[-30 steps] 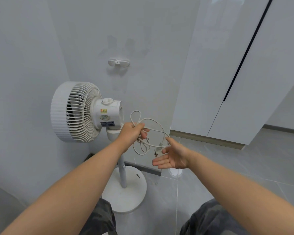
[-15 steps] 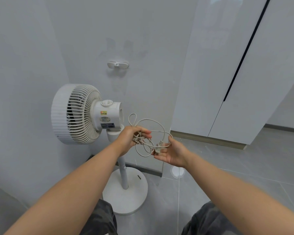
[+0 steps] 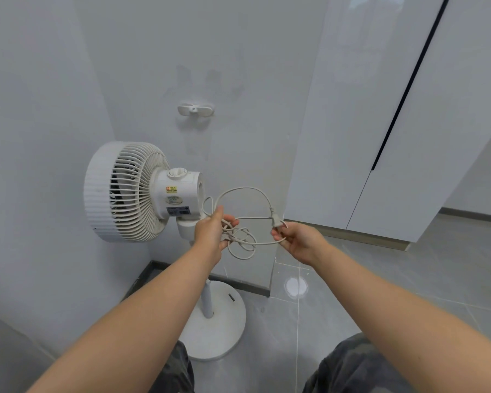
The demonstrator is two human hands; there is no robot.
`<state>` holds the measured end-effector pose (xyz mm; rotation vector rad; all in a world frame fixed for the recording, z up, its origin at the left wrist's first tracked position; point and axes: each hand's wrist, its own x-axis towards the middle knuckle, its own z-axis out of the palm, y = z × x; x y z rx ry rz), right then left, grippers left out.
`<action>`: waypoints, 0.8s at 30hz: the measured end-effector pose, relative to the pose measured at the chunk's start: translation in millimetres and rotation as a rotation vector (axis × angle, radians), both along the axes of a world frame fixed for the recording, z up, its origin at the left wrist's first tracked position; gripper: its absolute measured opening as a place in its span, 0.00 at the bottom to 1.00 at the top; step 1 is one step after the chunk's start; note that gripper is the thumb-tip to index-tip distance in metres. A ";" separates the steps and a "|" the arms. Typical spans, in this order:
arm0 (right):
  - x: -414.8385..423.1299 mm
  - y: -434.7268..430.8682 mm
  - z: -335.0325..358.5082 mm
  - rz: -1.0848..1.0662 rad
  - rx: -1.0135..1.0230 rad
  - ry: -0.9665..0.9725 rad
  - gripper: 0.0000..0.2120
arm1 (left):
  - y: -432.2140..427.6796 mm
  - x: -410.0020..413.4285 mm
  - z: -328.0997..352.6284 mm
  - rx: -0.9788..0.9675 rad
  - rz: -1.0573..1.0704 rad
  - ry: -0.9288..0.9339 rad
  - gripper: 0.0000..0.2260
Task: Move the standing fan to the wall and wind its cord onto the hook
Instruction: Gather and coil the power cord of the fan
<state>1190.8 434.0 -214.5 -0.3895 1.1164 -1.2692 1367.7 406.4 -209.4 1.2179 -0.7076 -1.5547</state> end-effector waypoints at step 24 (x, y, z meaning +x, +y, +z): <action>-8.3 -10.0 41.4 0.162 -0.217 0.236 0.09 | -0.8 32.2 -0.3 -0.130 -0.480 -0.321 0.07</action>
